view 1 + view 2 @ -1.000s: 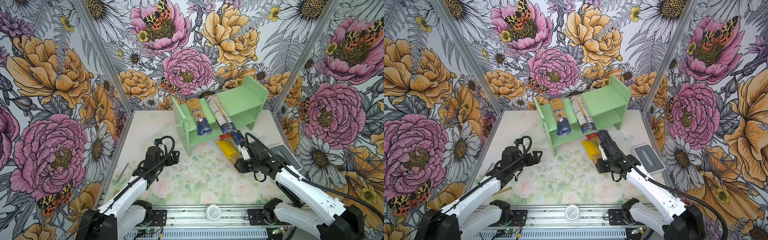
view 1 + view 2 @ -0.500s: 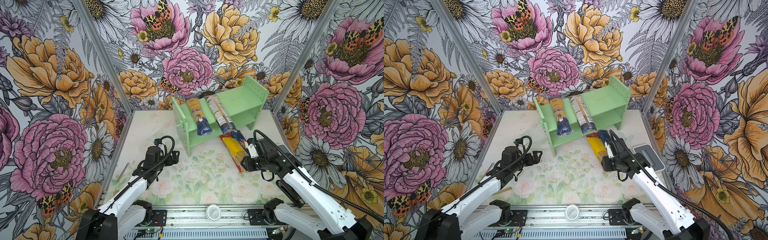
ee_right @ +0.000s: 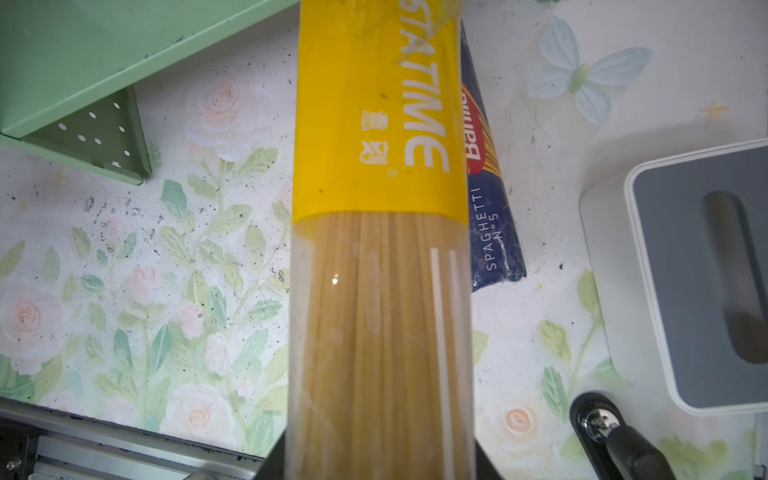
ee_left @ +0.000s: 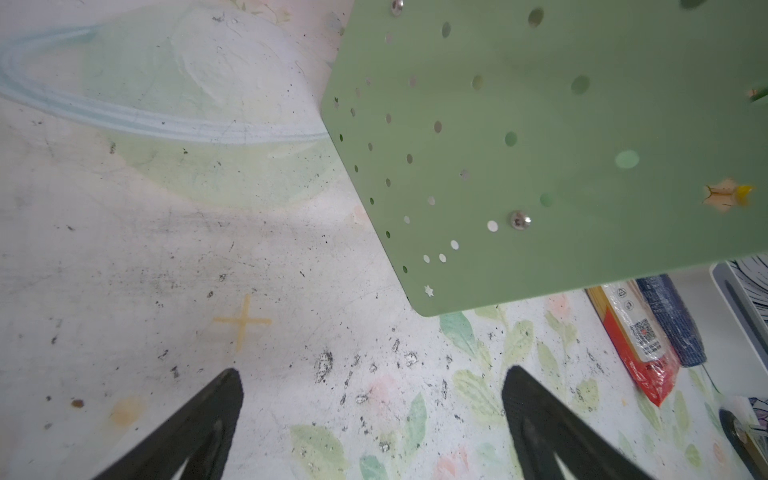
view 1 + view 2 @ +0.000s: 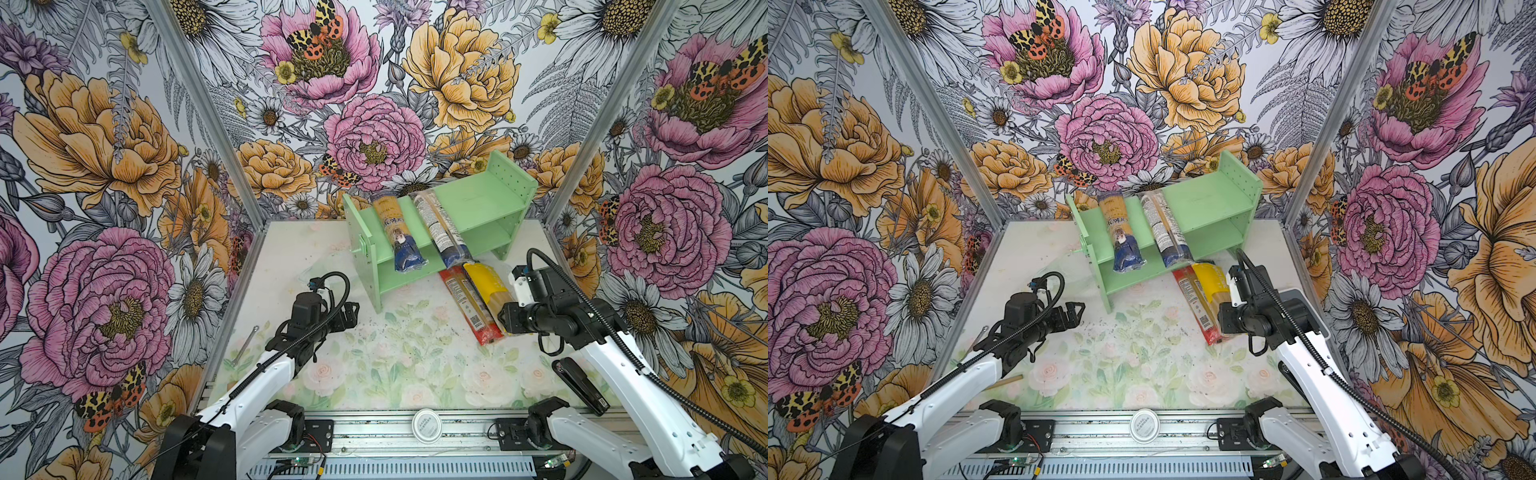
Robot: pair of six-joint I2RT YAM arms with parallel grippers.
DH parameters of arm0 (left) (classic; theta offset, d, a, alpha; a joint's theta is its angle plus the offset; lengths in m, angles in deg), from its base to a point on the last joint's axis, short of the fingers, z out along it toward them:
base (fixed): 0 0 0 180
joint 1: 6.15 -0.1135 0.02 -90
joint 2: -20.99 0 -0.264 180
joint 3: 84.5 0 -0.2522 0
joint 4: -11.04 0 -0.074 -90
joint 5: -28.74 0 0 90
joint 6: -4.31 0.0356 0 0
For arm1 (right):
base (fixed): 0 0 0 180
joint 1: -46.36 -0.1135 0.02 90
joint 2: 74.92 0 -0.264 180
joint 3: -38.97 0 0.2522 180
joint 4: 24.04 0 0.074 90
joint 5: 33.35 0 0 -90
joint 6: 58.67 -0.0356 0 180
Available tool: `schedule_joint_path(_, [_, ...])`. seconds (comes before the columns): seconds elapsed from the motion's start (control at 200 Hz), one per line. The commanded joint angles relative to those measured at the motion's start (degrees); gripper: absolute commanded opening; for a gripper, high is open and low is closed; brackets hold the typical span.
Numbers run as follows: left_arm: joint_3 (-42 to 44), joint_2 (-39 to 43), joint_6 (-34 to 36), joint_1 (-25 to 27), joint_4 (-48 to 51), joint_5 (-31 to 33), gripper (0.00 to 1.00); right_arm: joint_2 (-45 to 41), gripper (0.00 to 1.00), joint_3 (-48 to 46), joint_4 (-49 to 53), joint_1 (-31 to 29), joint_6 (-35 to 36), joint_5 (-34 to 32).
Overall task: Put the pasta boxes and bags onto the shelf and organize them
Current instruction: 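Lift the PASTATIME bag upright with the right gripper, then carry the upright PASTATIME bag to the shelf's far end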
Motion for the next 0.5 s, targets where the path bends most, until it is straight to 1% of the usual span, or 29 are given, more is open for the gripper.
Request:
schedule_joint_path(0.0, [-0.3, -0.2, 1.4, -0.5, -1.1, -1.4, 0.99, -1.8, 0.0, 5.1, -4.4, 1.4, 3.1, -1.9])
schedule_joint_path(0.28, [-0.4, -0.2, 1.6, -0.6, -1.0, -1.5, 0.99, 0.3, 0.0, 11.0, -3.2, 5.7, 7.8, -2.5])
schedule_joint_path(0.49, [-0.4, 0.1, 1.7, -0.6, -0.5, -1.3, 0.99, 1.9, 0.0, 14.4, -3.2, 8.1, 9.9, -2.7])
